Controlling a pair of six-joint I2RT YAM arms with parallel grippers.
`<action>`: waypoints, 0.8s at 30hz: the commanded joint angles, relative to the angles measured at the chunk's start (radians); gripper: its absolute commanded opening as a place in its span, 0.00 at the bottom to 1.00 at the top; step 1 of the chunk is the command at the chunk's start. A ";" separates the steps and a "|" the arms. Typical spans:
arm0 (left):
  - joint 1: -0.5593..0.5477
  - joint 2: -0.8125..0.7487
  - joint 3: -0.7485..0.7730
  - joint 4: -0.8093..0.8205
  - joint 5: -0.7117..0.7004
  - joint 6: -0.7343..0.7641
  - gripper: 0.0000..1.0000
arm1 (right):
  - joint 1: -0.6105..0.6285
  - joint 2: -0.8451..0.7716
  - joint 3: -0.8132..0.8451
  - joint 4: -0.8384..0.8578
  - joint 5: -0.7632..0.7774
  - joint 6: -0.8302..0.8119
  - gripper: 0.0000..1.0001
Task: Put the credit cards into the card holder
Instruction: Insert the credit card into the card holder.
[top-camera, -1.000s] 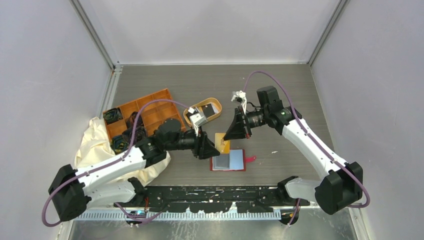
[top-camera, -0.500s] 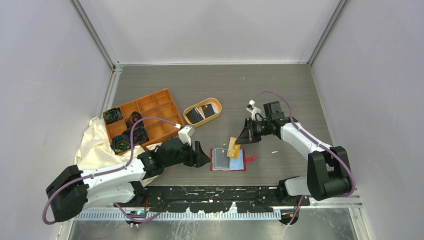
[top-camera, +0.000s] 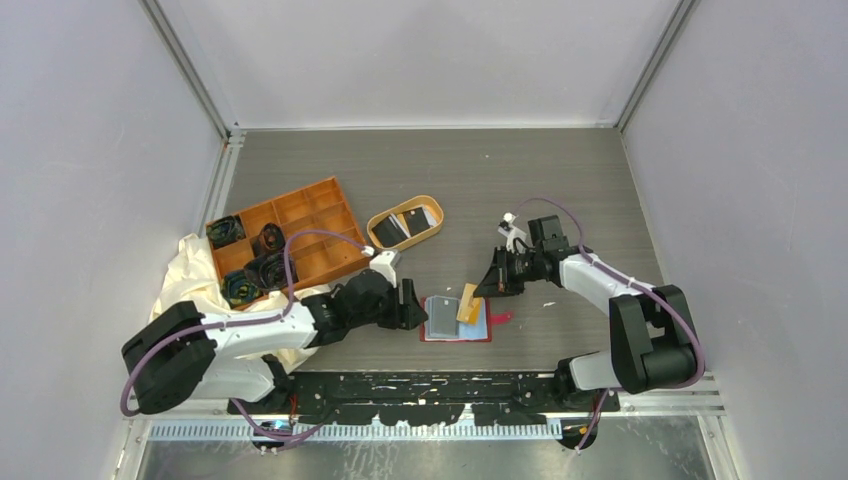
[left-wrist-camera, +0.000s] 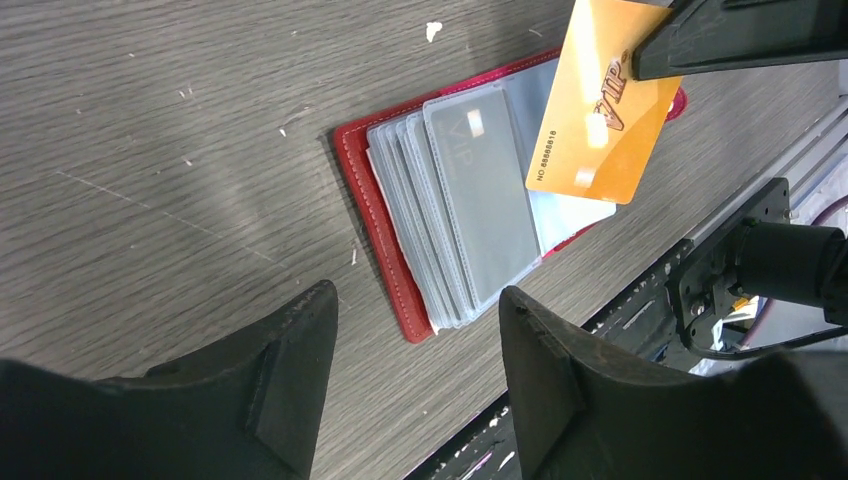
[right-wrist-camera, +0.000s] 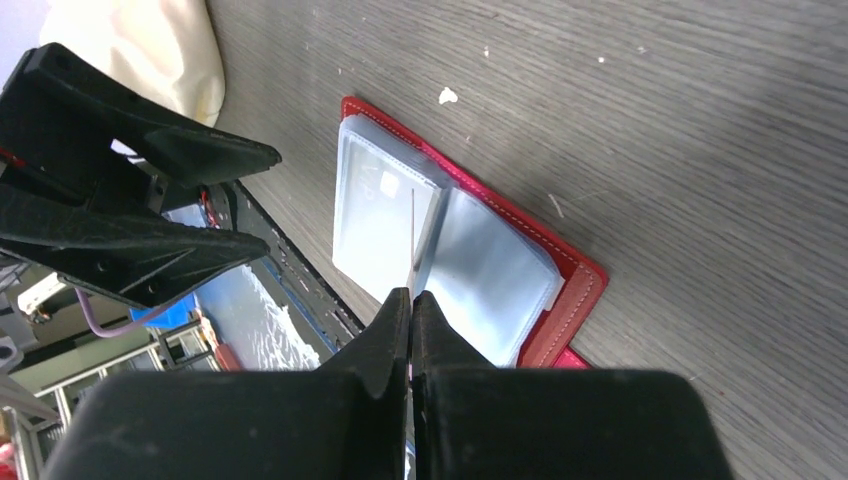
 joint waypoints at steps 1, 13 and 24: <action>-0.015 0.046 0.050 0.054 -0.025 -0.021 0.60 | -0.021 0.007 -0.010 0.075 -0.010 0.038 0.01; -0.028 0.136 0.097 0.022 -0.027 -0.048 0.56 | -0.022 0.053 -0.037 0.123 -0.027 0.086 0.01; -0.028 0.215 0.174 -0.082 -0.030 -0.046 0.51 | -0.017 0.094 -0.009 0.108 -0.043 0.072 0.01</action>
